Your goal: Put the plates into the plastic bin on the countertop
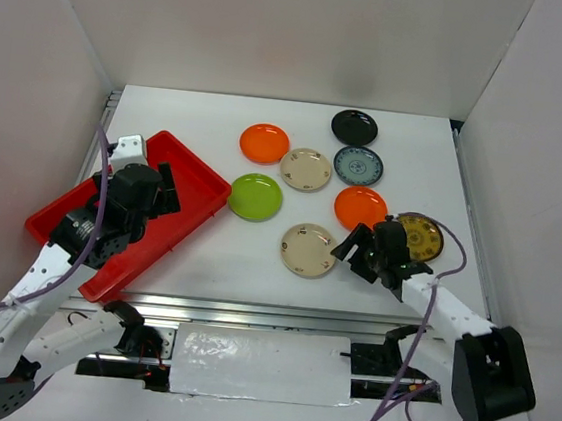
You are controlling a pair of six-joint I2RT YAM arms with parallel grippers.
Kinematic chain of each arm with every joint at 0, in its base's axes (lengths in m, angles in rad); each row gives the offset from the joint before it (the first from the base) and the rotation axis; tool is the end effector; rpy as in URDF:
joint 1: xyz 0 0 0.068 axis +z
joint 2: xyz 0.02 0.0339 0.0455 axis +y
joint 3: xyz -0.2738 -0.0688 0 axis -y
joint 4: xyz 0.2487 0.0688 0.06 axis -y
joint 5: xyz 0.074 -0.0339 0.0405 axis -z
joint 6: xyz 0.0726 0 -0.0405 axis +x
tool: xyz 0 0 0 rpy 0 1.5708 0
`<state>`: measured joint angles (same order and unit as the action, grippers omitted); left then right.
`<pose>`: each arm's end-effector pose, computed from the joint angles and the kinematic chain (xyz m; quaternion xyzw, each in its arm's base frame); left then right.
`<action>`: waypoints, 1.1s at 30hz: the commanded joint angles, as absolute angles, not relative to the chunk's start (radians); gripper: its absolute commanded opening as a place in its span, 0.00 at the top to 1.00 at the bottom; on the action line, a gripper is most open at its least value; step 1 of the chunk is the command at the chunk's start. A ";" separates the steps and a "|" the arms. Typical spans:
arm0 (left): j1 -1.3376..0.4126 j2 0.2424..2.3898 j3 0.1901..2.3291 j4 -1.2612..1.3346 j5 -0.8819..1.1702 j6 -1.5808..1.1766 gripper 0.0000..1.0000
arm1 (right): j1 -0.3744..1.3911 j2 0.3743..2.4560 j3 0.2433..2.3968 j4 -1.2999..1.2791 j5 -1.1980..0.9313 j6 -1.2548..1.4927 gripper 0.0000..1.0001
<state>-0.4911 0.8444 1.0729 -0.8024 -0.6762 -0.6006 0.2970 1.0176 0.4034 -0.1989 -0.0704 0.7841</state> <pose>0.1771 -0.0432 0.3620 -0.2037 0.8187 0.0149 0.5367 0.2037 0.0677 0.1458 0.2113 0.9043 0.2182 0.3001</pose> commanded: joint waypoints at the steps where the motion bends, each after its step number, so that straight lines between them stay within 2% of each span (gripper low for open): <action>1: -0.486 0.844 1.074 -0.765 -0.653 -0.569 0.01 | 0.282 1.132 0.365 0.090 -0.212 0.815 0.22; 2: -0.486 0.845 1.074 -0.764 -0.652 -0.571 0.01 | 0.279 1.156 0.359 0.113 -0.218 0.818 0.26; 3: -0.486 0.841 1.072 -0.761 -0.650 -0.569 0.01 | 0.275 1.198 0.359 0.142 -0.231 0.822 0.35; 5: -0.486 0.836 1.069 -0.756 -0.643 -0.566 0.01 | 0.270 1.236 0.357 0.172 -0.251 0.824 0.46; 7: -0.485 0.839 1.069 -0.753 -0.635 -0.564 0.01 | 0.268 1.282 0.357 0.198 -0.264 0.831 0.50; 9: -0.485 0.842 1.071 -0.752 -0.627 -0.560 0.01 | 0.267 1.308 0.353 0.212 -0.265 0.842 0.62; 11: -0.485 0.844 1.069 -0.749 -0.617 -0.557 0.01 | 0.265 1.316 0.342 0.229 -0.258 0.851 0.72; 13: -0.485 0.851 1.068 -0.744 -0.603 -0.554 0.01 | 0.265 1.315 0.336 0.236 -0.246 0.857 0.77; 14: -0.485 0.853 1.068 -0.744 -0.600 -0.552 0.01 | 0.267 1.306 0.331 0.239 -0.242 0.861 0.85; 15: -0.485 0.856 1.068 -0.742 -0.594 -0.546 0.01 | 0.268 1.298 0.330 0.236 -0.235 0.865 0.87; 16: -0.485 0.854 1.066 -0.735 -0.575 -0.542 0.01 | 0.273 1.284 0.331 0.230 -0.224 0.867 0.97; 17: -0.485 0.856 1.065 -0.730 -0.566 -0.538 0.01 | 0.288 1.246 0.334 0.223 -0.215 0.870 1.00; 21: -0.485 0.854 1.039 -0.651 -0.384 -0.517 0.01 | 0.385 1.082 0.414 0.063 -0.128 0.873 1.00; 23: -0.483 0.891 1.035 -0.609 -0.144 -0.491 0.01 | 0.448 0.997 0.455 0.016 -0.121 0.865 1.00; 24: -0.474 0.908 1.032 -0.586 -0.042 -0.477 0.01 | 0.468 0.967 0.478 0.031 -0.150 0.851 1.00; 25: -0.462 0.928 1.031 -0.545 0.154 -0.459 0.01 | 0.482 0.957 0.489 0.049 -0.188 0.847 1.00; 26: -0.428 0.980 1.035 -0.540 0.249 -0.431 0.01 | 0.511 0.951 0.500 0.113 -0.287 0.845 1.00; 29: -0.371 1.060 1.029 -0.505 0.539 -0.403 0.01 | 0.576 0.933 0.517 0.228 -0.408 0.845 1.00; 33: -0.292 1.094 0.985 -0.434 0.742 -0.422 0.01 | 0.659 0.966 0.583 0.230 -0.405 0.818 1.00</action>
